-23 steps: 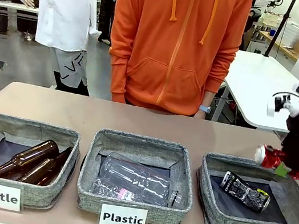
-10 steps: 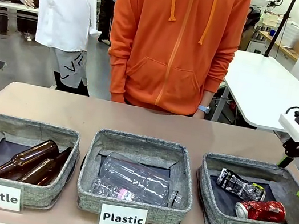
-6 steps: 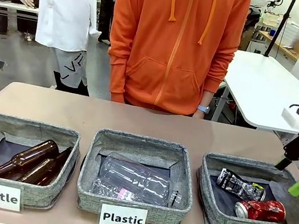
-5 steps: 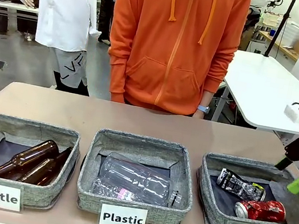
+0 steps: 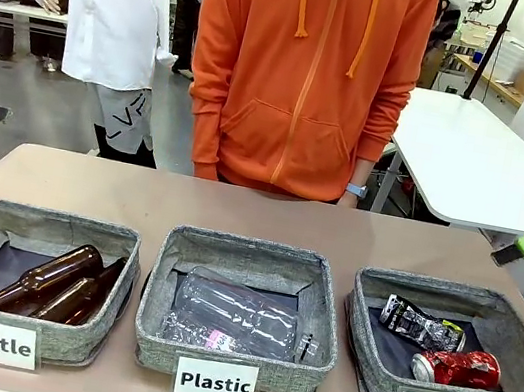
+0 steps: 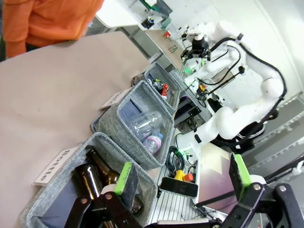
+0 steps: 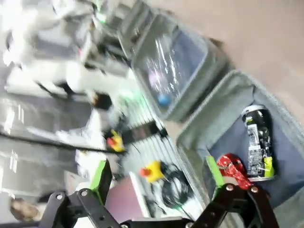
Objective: Sort the can waste into the basket.
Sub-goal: Pick up the can waste from the table and place it in the right Fabric basket.
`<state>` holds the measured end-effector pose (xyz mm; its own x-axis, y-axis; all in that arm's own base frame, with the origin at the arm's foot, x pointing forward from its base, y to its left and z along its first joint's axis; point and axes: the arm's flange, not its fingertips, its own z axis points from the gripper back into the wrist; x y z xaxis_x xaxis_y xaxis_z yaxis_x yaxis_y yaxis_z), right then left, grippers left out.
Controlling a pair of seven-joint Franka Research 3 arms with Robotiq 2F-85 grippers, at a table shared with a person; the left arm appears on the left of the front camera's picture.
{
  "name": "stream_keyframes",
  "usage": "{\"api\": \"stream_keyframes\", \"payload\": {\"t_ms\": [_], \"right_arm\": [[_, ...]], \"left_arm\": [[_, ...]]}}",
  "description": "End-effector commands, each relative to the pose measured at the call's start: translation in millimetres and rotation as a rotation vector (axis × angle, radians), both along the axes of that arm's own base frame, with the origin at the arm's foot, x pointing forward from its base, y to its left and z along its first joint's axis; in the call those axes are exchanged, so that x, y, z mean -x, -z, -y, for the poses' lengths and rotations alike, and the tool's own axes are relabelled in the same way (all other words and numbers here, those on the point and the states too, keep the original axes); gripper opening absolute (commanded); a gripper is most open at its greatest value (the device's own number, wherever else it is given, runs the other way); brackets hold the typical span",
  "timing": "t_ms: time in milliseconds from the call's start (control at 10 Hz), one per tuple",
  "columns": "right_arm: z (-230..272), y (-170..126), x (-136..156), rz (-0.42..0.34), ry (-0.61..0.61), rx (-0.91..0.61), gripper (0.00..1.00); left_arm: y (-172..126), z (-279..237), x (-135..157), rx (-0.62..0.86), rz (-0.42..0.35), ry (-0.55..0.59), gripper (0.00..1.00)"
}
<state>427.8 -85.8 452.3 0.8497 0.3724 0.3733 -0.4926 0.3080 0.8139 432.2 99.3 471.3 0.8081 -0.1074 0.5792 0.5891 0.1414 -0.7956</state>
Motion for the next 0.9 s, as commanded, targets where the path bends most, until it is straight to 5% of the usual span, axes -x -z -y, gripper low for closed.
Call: {"api": "stream_keyframes", "payload": {"t_ms": [0,300,400,800], "right_arm": [[0,4,-7,-0.202,0.919,-0.629,1.00],[-4,24,-6,-0.197,1.055,-0.567,1.00],[22,22,-11,-0.198,0.399,-0.228,1.00],[22,22,-11,-0.198,0.399,-0.228,1.00]], "left_arm": [[-3,1,2,-0.008,-0.002,0.000,1.00],[-3,1,2,-0.008,-0.002,0.000,1.00],[-3,1,2,-0.008,-0.002,0.000,1.00],[-3,1,2,-0.008,-0.002,0.000,1.00]]}}
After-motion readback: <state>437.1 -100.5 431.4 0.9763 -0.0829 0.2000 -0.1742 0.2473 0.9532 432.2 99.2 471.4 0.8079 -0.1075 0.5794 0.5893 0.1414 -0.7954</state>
